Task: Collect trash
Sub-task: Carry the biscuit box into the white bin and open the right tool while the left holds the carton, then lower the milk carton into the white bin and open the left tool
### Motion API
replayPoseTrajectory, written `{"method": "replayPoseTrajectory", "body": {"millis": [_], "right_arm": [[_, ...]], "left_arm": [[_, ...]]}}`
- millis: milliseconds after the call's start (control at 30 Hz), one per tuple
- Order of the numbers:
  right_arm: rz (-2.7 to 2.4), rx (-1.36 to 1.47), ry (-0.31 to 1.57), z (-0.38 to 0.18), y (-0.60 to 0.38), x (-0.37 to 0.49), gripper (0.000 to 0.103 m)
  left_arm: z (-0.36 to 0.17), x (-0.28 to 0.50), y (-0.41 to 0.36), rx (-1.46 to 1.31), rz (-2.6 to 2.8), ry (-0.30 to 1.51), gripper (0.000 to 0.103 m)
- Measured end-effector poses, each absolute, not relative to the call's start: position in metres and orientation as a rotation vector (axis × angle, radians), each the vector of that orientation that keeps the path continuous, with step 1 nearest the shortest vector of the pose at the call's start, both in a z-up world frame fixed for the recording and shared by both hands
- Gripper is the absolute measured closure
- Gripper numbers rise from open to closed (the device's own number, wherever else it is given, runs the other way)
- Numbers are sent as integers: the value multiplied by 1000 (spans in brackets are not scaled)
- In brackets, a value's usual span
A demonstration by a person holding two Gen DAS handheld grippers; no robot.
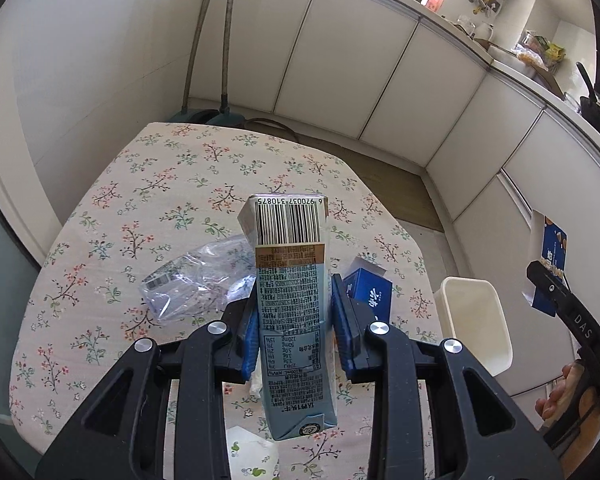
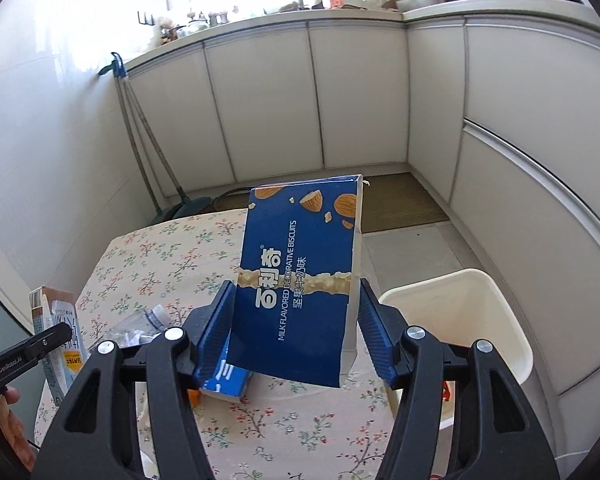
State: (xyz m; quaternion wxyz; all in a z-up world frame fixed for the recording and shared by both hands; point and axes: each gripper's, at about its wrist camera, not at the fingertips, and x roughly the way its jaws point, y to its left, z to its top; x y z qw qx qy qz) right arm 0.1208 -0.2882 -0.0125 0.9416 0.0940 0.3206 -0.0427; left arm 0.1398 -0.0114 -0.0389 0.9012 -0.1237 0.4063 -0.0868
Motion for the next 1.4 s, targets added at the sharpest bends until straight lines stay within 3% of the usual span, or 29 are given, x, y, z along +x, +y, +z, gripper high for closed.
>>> {"method": "replayPoseTrajectory", "body": {"millis": [233,300,367,533,1400], "right_arm": [[-234,259,681,-22,-351,118,41],[-258,288,698,-26,-370,118,35],[-289,301,708,-28,-386,115,21],[-380,332,709,-27,-422,99,9],[-660,471,685,-29,-549,25,7]], "left_arm": [[-38,144,-57,-256,-240,829,73],[-38,145,-75,-247,-268,823,73],[-40,146,-92,-237,-296,824,73],[-47,152,-134,-216,-351,832,73],[-59,180,-350,-51,-641,902,72]]}}
